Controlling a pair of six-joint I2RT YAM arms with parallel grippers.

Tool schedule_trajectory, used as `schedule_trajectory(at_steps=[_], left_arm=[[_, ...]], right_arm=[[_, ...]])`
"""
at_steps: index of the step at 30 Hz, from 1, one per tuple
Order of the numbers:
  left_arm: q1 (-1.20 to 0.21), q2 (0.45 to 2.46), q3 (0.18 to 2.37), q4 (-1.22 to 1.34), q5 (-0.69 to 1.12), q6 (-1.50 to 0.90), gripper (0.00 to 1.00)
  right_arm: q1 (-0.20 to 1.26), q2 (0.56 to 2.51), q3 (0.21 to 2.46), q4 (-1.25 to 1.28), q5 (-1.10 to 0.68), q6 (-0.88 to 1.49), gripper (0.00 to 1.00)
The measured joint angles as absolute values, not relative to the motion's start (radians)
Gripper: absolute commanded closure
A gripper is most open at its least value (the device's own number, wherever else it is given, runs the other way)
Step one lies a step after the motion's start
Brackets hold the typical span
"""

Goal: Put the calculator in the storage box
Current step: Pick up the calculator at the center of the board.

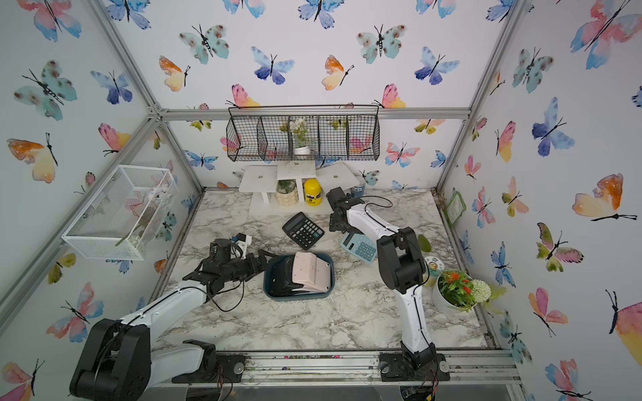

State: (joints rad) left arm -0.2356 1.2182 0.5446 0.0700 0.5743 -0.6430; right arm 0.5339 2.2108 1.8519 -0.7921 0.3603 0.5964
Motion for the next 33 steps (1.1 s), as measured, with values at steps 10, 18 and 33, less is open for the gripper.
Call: schedule_trajectory(at_steps=[10,18,33], left_arm=[[-0.236,1.216,0.518,0.070,0.574,-0.643,0.02],[-0.236,1.216,0.517,0.071,0.574,-0.643,0.01],[-0.236,1.216,0.517,0.070,0.574,-0.643,0.01]], right_arm=[[0.578,2.325,1.907,-0.963,0.516,0.639,0.24],[0.577,2.317,1.829,-1.015,0.643,0.667,0.44],[0.582,2.290,1.782,-1.017,0.738,0.623,0.72]])
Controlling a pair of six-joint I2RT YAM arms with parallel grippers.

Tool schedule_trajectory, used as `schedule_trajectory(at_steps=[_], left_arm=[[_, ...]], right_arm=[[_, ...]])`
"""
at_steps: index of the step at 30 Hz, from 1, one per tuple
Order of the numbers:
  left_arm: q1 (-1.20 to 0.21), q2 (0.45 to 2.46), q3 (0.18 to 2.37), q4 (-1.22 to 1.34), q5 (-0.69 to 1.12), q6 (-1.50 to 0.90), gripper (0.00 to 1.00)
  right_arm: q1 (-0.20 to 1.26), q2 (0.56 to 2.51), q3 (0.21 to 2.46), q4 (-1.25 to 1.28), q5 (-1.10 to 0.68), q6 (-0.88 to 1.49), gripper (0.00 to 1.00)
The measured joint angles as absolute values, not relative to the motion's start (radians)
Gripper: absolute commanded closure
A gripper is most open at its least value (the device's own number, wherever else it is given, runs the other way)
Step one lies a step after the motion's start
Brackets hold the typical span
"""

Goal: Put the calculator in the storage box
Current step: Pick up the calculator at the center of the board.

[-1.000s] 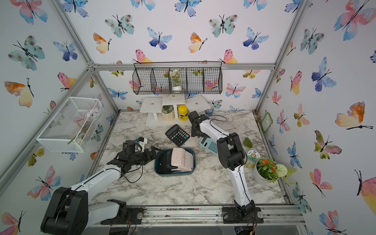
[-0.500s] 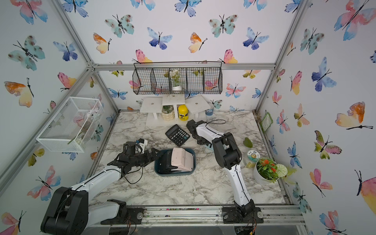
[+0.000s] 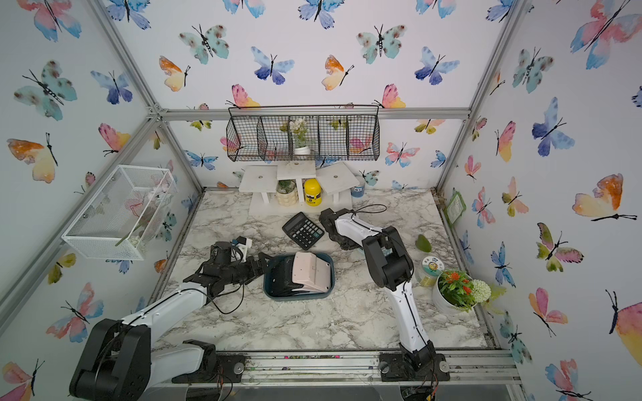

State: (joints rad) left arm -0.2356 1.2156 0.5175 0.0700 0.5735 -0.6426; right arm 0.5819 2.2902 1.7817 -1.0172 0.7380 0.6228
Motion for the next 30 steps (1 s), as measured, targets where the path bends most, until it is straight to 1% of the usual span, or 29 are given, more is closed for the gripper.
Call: schedule_trajectory(at_steps=[5,8,11,17,24,30], left_arm=[[-0.236,1.216,0.517,0.070,0.574,-0.642,0.01],[-0.236,1.216,0.517,0.070,0.574,-0.641,0.01],[-0.236,1.216,0.517,0.069,0.574,-0.640,0.01],[-0.236,1.214,0.517,0.062,0.573,-0.640,0.01],[-0.236,1.192,0.517,0.043,0.564,-0.640,0.01],[-0.236,1.115,0.517,0.025,0.535,-0.645,0.01]], right_arm=[[0.582,2.290,1.787,-1.018,0.740,0.608,0.76],[0.585,2.290,1.787,-1.022,0.759,0.606,0.81],[0.588,2.290,1.789,-1.029,0.772,0.601,0.84],[0.590,2.279,1.792,-1.059,0.788,0.599,0.88],[0.593,2.257,1.805,-1.090,0.793,0.599,0.89],[0.609,2.201,1.806,-1.108,0.793,0.601,0.90]])
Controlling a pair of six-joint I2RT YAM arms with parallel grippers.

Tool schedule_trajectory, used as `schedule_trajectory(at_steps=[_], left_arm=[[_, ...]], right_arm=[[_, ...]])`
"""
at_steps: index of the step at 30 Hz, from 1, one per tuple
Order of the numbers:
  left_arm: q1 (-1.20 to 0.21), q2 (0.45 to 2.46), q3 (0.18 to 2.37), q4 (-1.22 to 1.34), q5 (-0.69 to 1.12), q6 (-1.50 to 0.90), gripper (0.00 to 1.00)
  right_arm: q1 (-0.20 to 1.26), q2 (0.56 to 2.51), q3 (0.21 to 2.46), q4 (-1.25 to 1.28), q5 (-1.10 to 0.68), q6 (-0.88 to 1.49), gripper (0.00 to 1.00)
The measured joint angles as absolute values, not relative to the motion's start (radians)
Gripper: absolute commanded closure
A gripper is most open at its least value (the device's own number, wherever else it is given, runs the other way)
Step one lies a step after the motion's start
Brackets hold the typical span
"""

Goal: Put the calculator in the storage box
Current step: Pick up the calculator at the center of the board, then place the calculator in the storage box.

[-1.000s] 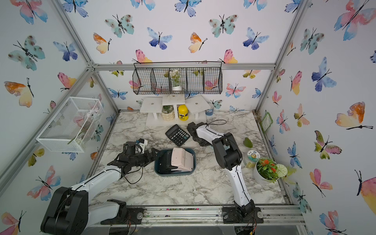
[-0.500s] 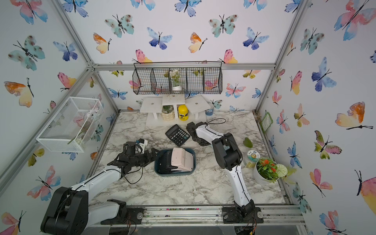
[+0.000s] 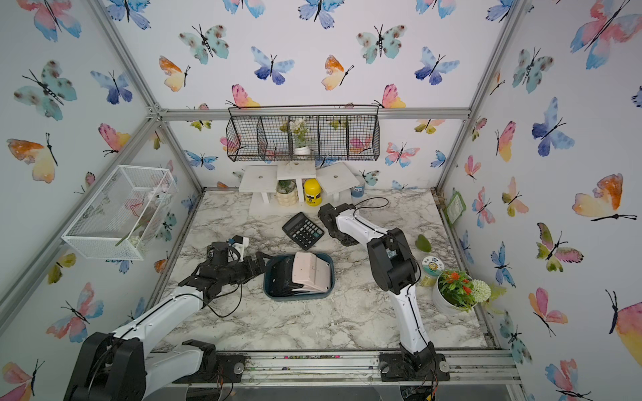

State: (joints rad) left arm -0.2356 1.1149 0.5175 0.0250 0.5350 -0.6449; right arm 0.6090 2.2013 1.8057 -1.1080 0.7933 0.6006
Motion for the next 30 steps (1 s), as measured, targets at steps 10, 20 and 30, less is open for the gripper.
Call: schedule_trajectory(at_steps=[10,20,30], left_arm=[[-0.236,0.921,0.517,-0.068,0.401,-0.665,0.00],[-0.236,0.736,0.479,-0.173,0.302,-0.697,0.01],[-0.236,0.614,0.473,-0.231,0.269,-0.704,0.01]], right_arm=[[0.628,1.988,1.776,-1.072,0.708,0.566,0.90],[0.629,1.720,1.624,-0.951,0.494,0.474,0.89],[0.629,1.444,1.456,-0.760,0.177,0.421,0.85]])
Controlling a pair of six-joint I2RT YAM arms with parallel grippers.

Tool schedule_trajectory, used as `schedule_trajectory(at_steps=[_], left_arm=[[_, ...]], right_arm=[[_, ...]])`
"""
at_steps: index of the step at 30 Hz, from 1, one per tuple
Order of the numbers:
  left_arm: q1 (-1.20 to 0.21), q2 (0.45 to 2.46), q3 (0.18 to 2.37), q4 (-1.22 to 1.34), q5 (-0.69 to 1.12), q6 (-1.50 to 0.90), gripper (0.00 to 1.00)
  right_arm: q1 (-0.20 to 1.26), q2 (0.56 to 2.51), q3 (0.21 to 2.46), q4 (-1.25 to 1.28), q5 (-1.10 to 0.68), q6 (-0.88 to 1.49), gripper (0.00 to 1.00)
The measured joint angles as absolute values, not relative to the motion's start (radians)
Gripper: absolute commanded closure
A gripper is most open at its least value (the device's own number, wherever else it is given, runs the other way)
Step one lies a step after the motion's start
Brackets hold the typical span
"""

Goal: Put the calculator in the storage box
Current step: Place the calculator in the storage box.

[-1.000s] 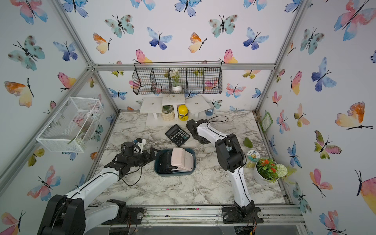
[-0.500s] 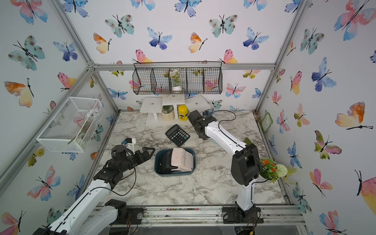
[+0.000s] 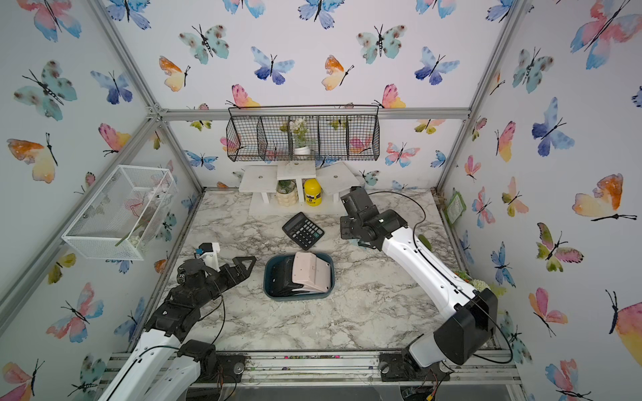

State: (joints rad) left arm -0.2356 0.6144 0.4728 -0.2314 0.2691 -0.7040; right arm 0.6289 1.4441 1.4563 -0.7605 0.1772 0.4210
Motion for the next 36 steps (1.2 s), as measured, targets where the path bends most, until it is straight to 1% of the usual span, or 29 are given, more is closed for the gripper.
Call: schedule_trajectory(at_steps=[5,11,18,25,30,36], left_arm=[[-0.236,0.616,0.473,-0.238,0.263,-0.704,0.01],[-0.236,0.630,0.473,-0.238,0.263,-0.704,0.01],[-0.236,0.630,0.473,-0.237,0.263,-0.704,0.01],[-0.236,0.630,0.472,-0.237,0.263,-0.704,0.01],[-0.236,0.629,0.467,-0.236,0.263,-0.704,0.01],[-0.236,0.628,0.460,-0.231,0.263,-0.704,0.01]], right_arm=[[0.629,1.354,1.406,-0.667,0.009,0.434,0.85],[0.629,1.301,1.324,-0.545,-0.175,0.494,0.84],[0.629,1.256,1.207,-0.387,-0.355,0.623,0.84],[0.629,1.218,1.061,-0.157,-0.501,0.811,0.85],[0.630,1.206,0.942,0.008,-0.551,0.973,0.85],[0.681,1.195,0.870,0.097,-0.515,1.085,0.85]])
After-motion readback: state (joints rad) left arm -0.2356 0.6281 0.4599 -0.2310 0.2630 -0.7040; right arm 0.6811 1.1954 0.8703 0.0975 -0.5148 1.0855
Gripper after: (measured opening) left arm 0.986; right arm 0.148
